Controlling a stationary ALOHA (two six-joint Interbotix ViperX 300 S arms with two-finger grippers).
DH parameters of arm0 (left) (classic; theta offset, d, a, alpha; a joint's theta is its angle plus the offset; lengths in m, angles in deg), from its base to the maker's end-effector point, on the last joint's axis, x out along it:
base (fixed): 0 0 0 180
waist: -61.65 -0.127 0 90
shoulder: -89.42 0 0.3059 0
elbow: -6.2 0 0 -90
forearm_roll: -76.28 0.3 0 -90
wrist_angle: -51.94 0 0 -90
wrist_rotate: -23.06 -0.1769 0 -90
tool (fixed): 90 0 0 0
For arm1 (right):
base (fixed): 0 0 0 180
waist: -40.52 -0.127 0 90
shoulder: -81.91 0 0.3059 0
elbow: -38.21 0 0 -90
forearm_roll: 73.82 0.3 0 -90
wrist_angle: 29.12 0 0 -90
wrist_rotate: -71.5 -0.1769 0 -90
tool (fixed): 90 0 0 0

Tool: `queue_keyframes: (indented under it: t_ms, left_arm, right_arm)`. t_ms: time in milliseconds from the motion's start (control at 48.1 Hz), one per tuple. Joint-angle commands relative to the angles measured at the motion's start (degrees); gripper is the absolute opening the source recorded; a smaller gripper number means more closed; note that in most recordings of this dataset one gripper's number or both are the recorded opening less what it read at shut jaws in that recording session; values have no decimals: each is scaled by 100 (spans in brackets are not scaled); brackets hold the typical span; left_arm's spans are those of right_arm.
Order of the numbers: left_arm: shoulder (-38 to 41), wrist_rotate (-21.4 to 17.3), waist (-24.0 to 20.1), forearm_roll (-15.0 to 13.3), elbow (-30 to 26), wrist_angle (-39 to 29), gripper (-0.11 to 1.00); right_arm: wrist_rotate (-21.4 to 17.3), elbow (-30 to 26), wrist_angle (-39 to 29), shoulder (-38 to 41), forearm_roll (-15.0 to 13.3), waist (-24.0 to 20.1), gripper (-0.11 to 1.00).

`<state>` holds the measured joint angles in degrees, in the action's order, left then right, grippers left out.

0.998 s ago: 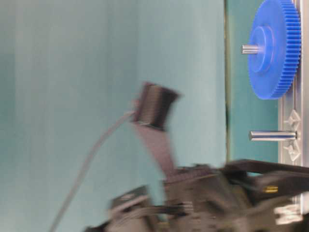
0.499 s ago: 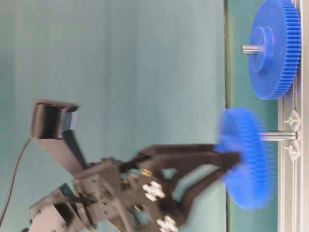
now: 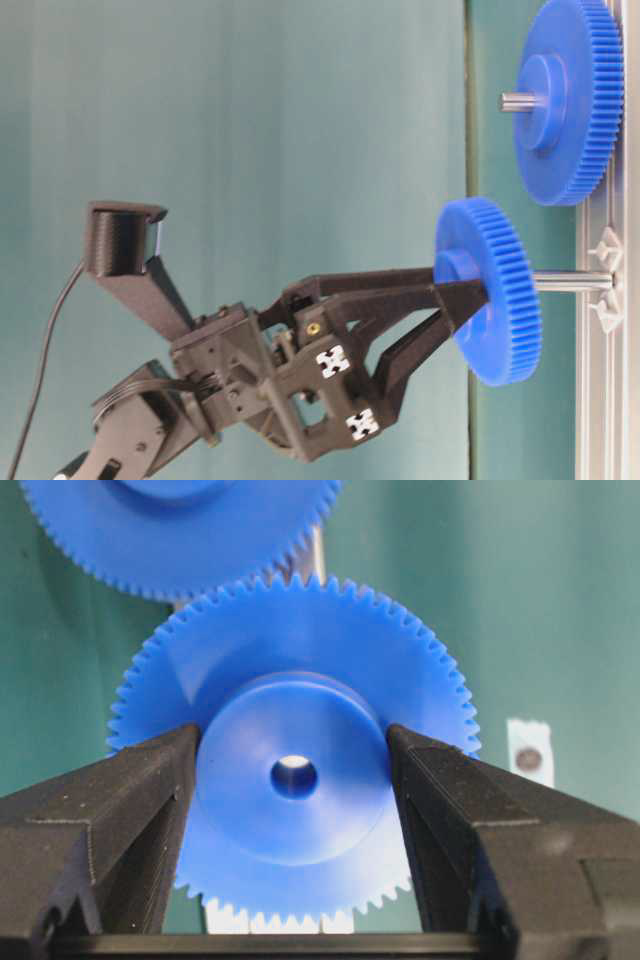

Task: Find the location of the shaft and insert the small gear.
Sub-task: 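Carry the gear over the rail beside the large gear, facing the empty shaft, then align the gear's bore with the empty shaft, meshing teeth with the large gear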

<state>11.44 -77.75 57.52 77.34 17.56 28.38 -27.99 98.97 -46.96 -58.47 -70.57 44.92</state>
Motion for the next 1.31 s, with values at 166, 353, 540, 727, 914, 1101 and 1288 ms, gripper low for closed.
queue_keyframes:
  t_ms: [166,353,540,727,914,1101,1288]
  left_arm:
    - [88,-35,-62,9,-123,79,65]
    - [246,-35,-105,18,-149,149,65]
    - [299,-35,-149,18,-141,141,65]
    - [264,-35,-255,18,-114,44,65]
    - [185,-62,-290,18,-158,88,65]
    - [176,-88,-299,18,-53,88,65]
    - [132,-18,-299,18,-79,97,65]
  right_arm:
    - [-35,-26,26,35,-9,53,16]
    - [-35,-18,44,26,-9,62,16]
    - [-44,-18,35,26,-9,62,16]
    - [-35,-9,44,26,0,62,16]
    - [-44,18,53,26,-9,62,16]
    - [-44,18,62,26,-9,70,16]
    - [-44,26,53,26,-9,62,16]
